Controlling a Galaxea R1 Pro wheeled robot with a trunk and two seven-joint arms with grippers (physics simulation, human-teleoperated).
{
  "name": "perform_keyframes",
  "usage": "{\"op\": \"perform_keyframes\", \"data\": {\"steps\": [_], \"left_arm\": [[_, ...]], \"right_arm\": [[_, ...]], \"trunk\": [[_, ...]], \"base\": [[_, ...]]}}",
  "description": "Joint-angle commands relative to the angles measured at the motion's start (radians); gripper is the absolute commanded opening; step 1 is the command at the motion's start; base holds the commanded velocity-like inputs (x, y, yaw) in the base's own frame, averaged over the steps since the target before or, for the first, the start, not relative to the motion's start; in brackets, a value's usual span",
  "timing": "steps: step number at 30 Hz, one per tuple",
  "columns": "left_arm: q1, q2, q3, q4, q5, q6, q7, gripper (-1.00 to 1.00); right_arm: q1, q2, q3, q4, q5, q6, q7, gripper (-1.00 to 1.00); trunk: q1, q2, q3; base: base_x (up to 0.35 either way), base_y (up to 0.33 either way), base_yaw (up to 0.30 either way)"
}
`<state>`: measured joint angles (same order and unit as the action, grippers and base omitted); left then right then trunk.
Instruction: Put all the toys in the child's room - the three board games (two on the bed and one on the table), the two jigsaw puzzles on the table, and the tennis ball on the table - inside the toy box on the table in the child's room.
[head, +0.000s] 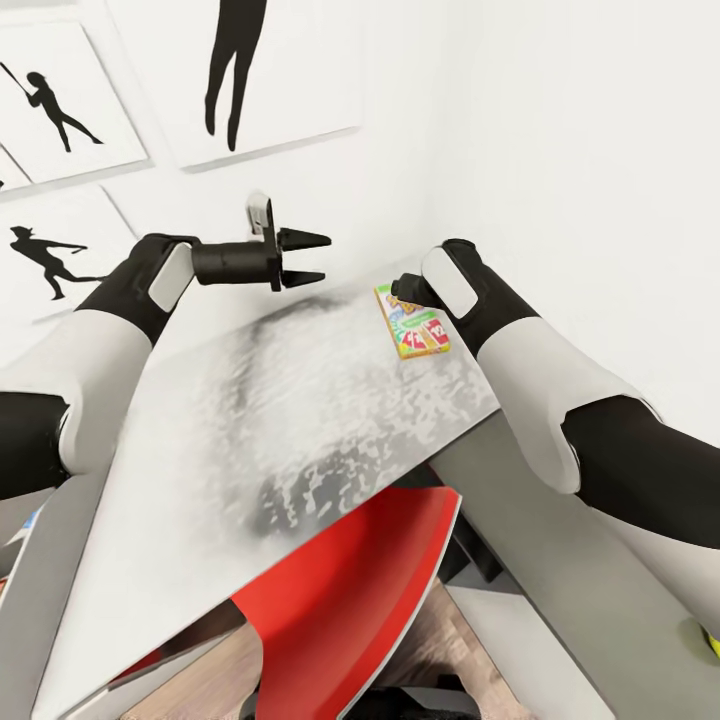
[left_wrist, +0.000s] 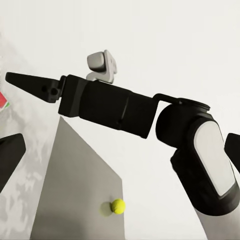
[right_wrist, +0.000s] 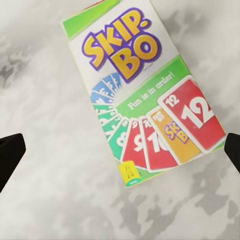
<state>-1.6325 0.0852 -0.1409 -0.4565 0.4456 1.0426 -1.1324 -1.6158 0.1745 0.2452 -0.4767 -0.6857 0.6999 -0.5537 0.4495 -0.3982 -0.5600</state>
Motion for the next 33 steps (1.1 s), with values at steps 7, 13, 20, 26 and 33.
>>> {"op": "perform_keyframes", "data": {"steps": [7, 13, 20, 26, 33], "left_arm": [[-0.001, -0.001, -0.007, 0.005, 0.001, 0.005, -0.004, 1.00], [-0.001, 0.000, -0.008, 0.005, 0.000, 0.005, -0.004, 1.00], [-0.001, 0.003, -0.009, 0.006, -0.001, 0.005, -0.004, 1.00], [-0.001, 0.001, -0.009, 0.005, -0.001, 0.005, -0.004, 1.00], [-0.001, 0.003, -0.009, 0.006, -0.002, 0.005, -0.004, 1.00]], "right_arm": [[-0.001, 0.000, 0.002, 0.000, -0.009, 0.002, -0.010, 1.00], [-0.004, 0.000, -0.002, 0.000, -0.009, 0.001, -0.013, 1.00], [-0.016, 0.000, -0.004, -0.001, -0.009, 0.001, -0.059, 1.00], [-0.028, 0.000, -0.005, 0.000, -0.009, 0.002, -0.081, 1.00], [-0.057, 0.000, -0.007, 0.000, -0.009, 0.004, -0.084, 1.00]], "trunk": [[0.000, -0.002, -0.013], [0.000, -0.002, -0.023], [0.000, -0.002, -0.034], [0.000, -0.002, -0.044], [0.000, -0.002, -0.056]], "base": [[0.000, 0.000, 0.000], [0.000, 0.000, 0.000], [0.000, 0.000, 0.000], [0.000, 0.000, 0.000], [0.000, 0.000, 0.000]]}}
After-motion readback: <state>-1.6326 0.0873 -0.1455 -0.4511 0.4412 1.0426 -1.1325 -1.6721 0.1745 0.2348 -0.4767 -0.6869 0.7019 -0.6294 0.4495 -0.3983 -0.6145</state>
